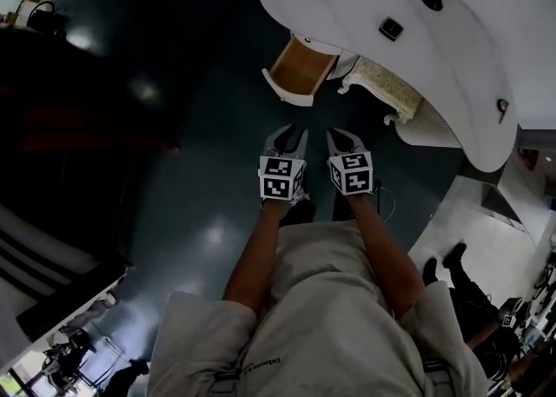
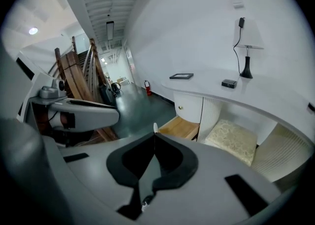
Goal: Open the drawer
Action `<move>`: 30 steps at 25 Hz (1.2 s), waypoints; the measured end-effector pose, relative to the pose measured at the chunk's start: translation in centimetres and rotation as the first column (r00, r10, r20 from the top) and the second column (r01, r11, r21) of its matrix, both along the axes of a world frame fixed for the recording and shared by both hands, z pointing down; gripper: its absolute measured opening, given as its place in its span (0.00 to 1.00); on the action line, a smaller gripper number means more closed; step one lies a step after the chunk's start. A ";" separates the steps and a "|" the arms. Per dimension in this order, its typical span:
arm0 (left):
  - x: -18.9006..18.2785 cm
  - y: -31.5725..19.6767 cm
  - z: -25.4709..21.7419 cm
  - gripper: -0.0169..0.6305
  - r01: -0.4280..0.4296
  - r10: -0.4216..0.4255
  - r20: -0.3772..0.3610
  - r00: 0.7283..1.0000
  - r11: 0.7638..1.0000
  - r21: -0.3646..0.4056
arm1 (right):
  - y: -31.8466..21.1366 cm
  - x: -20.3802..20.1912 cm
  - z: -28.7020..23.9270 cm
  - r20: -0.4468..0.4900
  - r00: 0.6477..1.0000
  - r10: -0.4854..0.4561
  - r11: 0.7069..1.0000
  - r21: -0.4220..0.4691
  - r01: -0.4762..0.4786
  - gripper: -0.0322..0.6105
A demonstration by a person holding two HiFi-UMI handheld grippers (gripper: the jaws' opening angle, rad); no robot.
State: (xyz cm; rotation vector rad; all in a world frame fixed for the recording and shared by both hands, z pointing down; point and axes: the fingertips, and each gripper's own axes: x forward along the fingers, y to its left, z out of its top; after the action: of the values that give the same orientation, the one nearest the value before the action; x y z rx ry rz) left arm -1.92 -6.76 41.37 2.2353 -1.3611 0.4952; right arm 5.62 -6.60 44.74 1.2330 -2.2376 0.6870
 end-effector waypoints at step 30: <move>-2.5 4.3 1.1 0.14 -0.179 0.184 0.048 0.982 0.979 -0.095 | 3.5 -4.9 -1.9 0.014 0.998 -0.065 0.997 0.039 0.065 0.07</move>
State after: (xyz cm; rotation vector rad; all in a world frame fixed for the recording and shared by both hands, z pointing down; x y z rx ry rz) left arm -4.41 -2.45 42.51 2.2974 -1.1423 0.6745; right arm 0.74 -3.12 42.86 1.1712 -2.3032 0.6333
